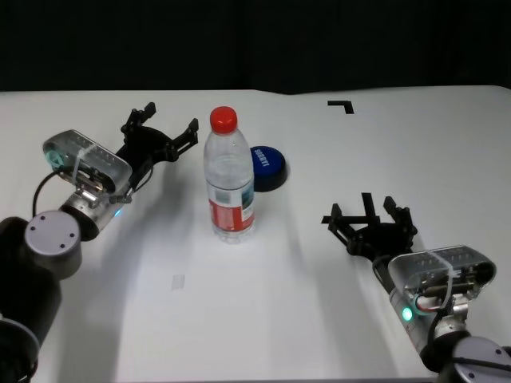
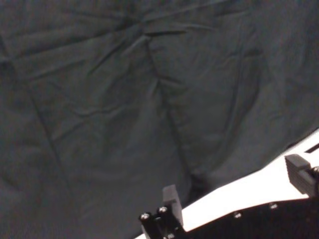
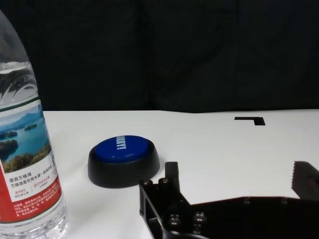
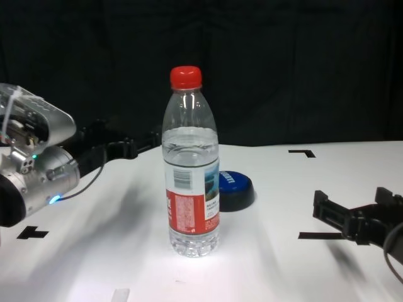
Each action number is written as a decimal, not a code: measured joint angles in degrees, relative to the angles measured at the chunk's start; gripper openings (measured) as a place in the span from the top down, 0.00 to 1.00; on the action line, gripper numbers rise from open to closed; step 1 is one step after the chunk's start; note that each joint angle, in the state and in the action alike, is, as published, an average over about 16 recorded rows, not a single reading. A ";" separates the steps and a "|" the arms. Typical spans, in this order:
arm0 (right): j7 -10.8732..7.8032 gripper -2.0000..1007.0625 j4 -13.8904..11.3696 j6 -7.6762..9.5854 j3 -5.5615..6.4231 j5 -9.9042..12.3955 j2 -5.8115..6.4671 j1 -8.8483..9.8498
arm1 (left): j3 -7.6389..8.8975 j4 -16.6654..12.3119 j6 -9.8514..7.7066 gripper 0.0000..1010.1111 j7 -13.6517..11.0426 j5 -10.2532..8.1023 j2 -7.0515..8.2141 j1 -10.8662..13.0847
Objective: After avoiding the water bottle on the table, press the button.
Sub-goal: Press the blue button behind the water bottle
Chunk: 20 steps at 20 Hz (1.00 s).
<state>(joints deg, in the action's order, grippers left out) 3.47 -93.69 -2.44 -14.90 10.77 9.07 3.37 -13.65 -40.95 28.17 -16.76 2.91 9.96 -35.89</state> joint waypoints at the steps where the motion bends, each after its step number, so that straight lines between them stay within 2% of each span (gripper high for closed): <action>1: 0.00 0.00 0.00 0.00 0.00 0.00 0.00 0.00 | 0.16 -0.69 -0.30 0.01 0.16 -0.02 0.15 0.44; 20: 0.00 0.00 0.00 0.00 0.00 0.00 0.00 0.00 | 3.60 -17.03 -6.75 0.01 3.80 -0.23 2.63 11.28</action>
<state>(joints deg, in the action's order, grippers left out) 3.47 -93.68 -2.44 -14.90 10.76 9.07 3.37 -10.04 -57.98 21.42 -12.96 2.67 12.58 -24.61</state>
